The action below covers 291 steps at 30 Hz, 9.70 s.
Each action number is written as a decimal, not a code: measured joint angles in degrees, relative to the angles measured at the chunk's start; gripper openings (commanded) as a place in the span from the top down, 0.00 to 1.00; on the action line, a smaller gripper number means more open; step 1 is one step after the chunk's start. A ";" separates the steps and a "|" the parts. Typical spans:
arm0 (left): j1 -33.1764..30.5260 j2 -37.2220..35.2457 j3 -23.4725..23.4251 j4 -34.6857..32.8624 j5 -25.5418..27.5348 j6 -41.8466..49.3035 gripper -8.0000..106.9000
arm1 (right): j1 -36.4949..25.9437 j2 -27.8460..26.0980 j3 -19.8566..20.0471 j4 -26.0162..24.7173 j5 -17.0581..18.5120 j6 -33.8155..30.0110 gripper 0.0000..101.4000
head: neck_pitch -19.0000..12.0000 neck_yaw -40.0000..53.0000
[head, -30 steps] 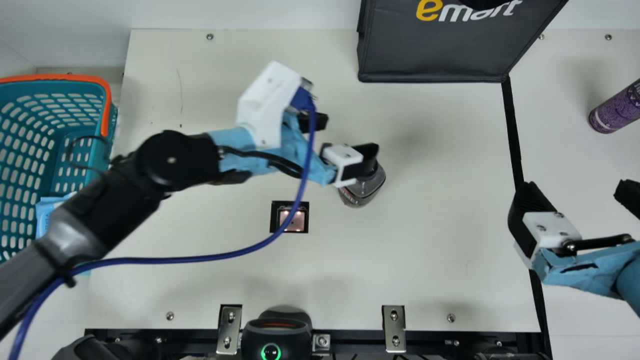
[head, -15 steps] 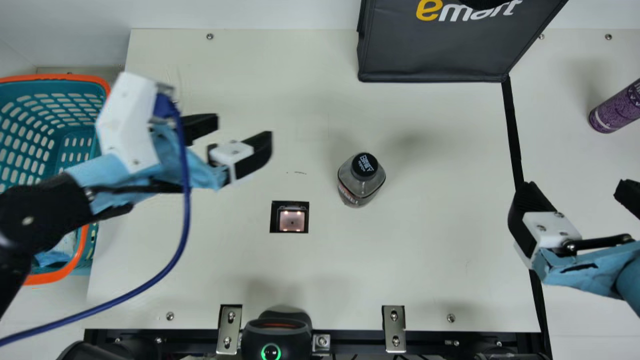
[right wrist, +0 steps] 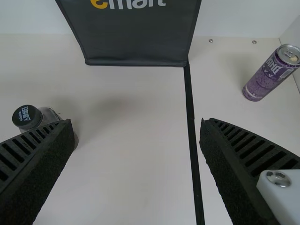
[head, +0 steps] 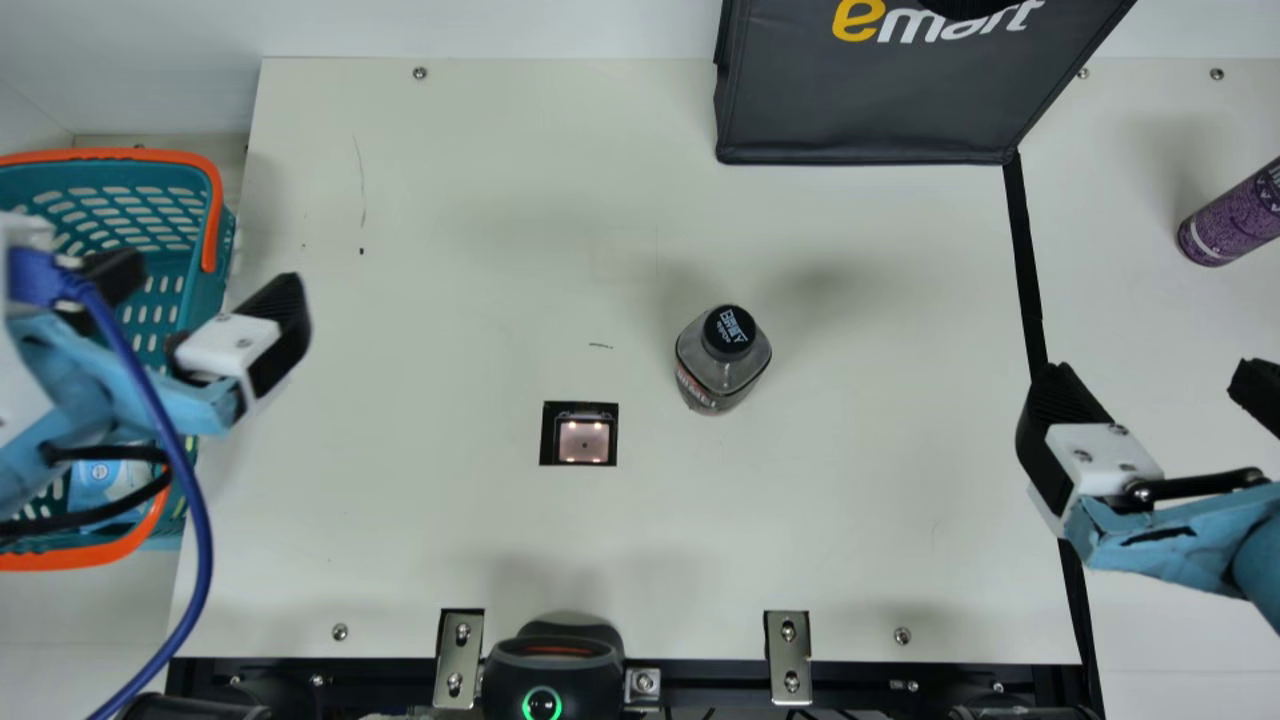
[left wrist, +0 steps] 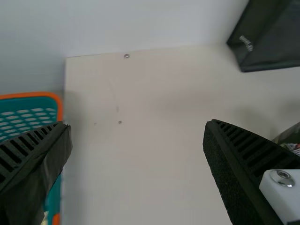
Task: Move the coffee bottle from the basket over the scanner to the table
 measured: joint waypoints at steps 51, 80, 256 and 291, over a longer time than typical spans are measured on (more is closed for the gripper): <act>-0.43 -0.46 -1.37 8.50 4.82 -1.65 0.15 | 37.81 28.85 0.96 -7.40 -13.86 8.90 0.06 | 0.00 0.00; -0.43 -0.46 -1.37 8.50 4.82 -1.65 0.15 | 39.06 36.33 8.73 -17.92 -24.37 32.40 0.33 | -0.09 0.00; -0.43 -0.46 -1.37 8.50 4.82 -1.65 0.15 | -19.75 36.63 0.51 -5.42 -33.60 -1.44 0.06 | 0.00 -19.78; 5.94 -5.73 -10.52 4.46 17.06 -4.36 0.15 | -1.76 3.12 0.28 -0.47 -3.30 0.00 0.06 | -0.09 0.00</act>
